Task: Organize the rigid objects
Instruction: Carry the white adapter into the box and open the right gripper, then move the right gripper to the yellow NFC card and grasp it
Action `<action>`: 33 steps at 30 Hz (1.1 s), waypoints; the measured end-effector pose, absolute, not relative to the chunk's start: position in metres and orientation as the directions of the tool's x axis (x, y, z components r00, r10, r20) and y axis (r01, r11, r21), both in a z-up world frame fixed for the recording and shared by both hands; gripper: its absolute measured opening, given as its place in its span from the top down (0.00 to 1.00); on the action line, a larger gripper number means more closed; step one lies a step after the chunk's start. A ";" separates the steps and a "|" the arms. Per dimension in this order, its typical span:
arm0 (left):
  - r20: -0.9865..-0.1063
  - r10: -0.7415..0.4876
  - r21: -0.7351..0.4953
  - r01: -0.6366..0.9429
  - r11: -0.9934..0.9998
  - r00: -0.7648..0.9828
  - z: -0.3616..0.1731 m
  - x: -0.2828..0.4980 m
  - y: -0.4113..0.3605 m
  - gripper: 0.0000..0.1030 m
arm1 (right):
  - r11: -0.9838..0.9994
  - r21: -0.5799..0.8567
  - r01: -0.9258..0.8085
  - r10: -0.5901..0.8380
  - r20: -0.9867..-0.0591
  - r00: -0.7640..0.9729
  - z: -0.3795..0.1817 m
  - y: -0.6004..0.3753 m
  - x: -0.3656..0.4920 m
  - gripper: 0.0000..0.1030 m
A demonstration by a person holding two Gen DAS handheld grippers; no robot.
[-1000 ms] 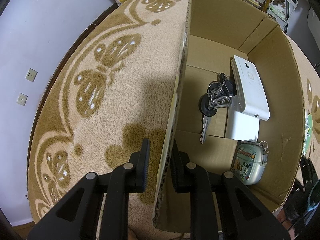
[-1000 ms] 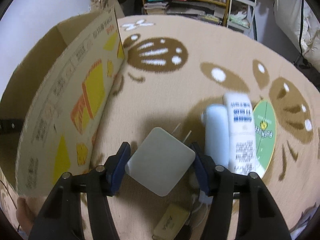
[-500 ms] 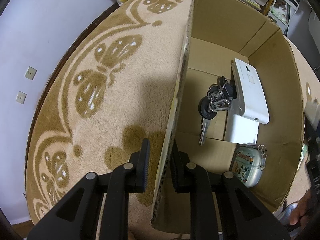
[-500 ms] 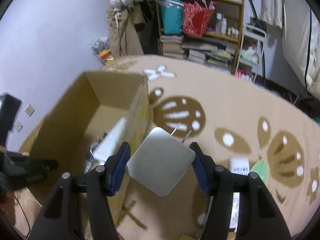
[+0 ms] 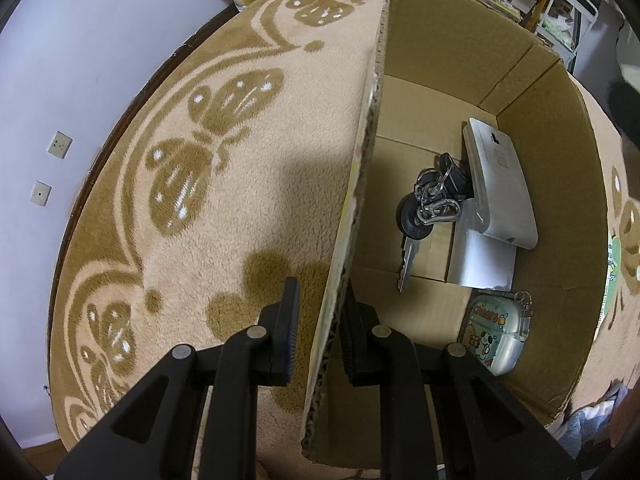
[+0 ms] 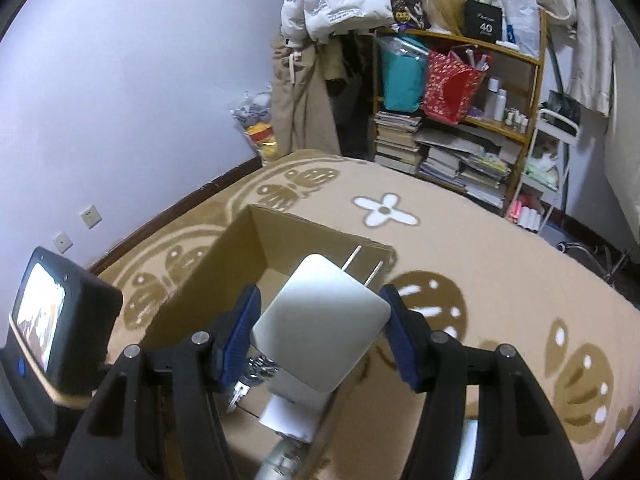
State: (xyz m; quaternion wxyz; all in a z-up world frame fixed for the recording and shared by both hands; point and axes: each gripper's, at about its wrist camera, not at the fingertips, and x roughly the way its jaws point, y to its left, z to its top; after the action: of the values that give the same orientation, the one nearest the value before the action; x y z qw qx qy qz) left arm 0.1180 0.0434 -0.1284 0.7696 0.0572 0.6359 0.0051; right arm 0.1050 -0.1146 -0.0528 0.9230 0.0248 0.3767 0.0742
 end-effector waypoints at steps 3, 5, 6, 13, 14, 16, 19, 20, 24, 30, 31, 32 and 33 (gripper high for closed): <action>-0.978 0.077 0.091 0.064 0.994 0.193 -0.128 0.118 0.044 0.83 | 0.986 0.118 -0.116 0.166 -0.708 0.686 -0.061 -0.115 0.110 0.37; -0.978 0.075 0.089 0.064 0.994 0.195 -0.127 0.117 0.044 0.83 | 0.988 0.111 -0.108 0.155 -0.715 0.681 -0.066 -0.114 0.112 0.37; -0.978 0.074 0.088 0.063 0.994 0.194 -0.128 0.117 0.045 0.83 | 0.989 0.110 -0.103 0.150 -0.721 0.677 -0.069 -0.113 0.113 0.37; -0.978 0.071 0.084 0.060 0.995 0.197 -0.128 0.116 0.046 0.83 | 0.991 0.110 -0.079 0.135 -0.737 0.662 -0.076 -0.118 0.115 0.37; -0.977 0.074 0.088 0.062 0.994 0.198 -0.128 0.115 0.045 0.83 | 0.991 0.108 -0.081 0.135 -0.736 0.663 -0.076 -0.118 0.116 0.37; -0.977 0.077 0.092 0.063 0.994 0.200 -0.128 0.115 0.045 0.83 | 0.991 0.107 -0.082 0.134 -0.739 0.660 -0.077 -0.119 0.116 0.37; -0.976 0.081 0.096 0.064 0.993 0.201 -0.128 0.115 0.044 0.83 | 0.990 0.110 -0.084 0.138 -0.743 0.654 -0.076 -0.124 0.113 0.37; -0.976 0.081 0.096 0.064 0.993 0.200 -0.128 0.115 0.044 0.83 | 0.991 0.108 -0.085 0.137 -0.741 0.658 -0.075 -0.125 0.112 0.37; -0.976 0.083 0.098 0.064 0.993 0.200 -0.128 0.115 0.044 0.83 | 0.993 0.087 -0.080 0.118 -0.733 0.670 -0.069 -0.127 0.106 0.36; -0.975 0.091 0.107 0.067 0.992 0.204 -0.124 0.115 0.042 0.83 | 0.993 0.078 -0.085 0.115 -0.726 0.678 -0.053 -0.132 0.094 0.25; -0.975 0.090 0.105 0.067 0.992 0.204 -0.124 0.115 0.042 0.83 | 0.994 0.073 -0.084 0.111 -0.725 0.680 -0.050 -0.133 0.090 0.21; -0.975 0.088 0.103 0.067 0.992 0.203 -0.123 0.115 0.041 0.83 | 0.994 0.070 -0.081 0.107 -0.721 0.685 -0.047 -0.135 0.086 0.19; -0.974 0.090 0.106 0.066 0.992 0.206 -0.123 0.115 0.041 0.83 | 0.995 0.066 -0.077 0.101 -0.718 0.689 -0.044 -0.138 0.081 0.18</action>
State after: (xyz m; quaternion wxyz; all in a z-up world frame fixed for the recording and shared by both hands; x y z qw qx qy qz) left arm 0.1146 0.0413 -0.1231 0.7741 0.0622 0.6299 0.0077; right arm 0.0814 -0.1378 -0.0439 0.9188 0.0153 0.3914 0.0484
